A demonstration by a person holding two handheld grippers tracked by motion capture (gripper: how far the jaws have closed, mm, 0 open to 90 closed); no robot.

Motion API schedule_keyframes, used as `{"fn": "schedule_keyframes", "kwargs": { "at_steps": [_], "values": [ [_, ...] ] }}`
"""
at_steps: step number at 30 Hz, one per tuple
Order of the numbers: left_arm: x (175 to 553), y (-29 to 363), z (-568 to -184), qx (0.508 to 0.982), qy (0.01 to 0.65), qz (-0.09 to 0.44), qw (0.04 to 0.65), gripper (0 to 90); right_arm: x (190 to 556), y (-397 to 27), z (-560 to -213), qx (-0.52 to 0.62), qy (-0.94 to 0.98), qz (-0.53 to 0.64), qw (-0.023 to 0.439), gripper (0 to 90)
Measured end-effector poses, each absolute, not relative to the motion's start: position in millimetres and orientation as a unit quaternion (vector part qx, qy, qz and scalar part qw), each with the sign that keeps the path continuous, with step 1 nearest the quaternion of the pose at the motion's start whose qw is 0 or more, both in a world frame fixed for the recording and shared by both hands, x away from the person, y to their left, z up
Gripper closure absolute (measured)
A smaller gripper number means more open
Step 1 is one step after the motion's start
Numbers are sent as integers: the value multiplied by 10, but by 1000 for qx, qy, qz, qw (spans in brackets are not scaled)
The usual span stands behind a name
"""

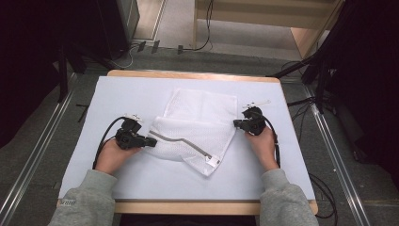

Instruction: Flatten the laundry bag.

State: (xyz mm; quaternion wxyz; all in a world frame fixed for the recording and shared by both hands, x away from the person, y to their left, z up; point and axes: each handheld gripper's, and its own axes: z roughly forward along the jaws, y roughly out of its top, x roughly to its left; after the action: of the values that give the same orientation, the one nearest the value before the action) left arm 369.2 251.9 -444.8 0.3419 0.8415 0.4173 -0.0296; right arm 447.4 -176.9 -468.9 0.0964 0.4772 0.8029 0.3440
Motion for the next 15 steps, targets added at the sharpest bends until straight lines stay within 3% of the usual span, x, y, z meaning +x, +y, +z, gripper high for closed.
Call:
{"fn": "schedule_keyframes", "kwargs": {
  "at_steps": [5,8,15],
  "values": [
    [3613,2387,-4410,848,395,-29,351,765,4552,-1731,-4701,477,801,346,106,900],
    [3598,2362,-4413,851,388,-33,353,689,4538,-1721,-4661,482,795,354,98,806],
    [3638,2444,-4379,842,399,-18,363,580,4204,-1718,-4387,448,796,393,110,724]
  ]
}}
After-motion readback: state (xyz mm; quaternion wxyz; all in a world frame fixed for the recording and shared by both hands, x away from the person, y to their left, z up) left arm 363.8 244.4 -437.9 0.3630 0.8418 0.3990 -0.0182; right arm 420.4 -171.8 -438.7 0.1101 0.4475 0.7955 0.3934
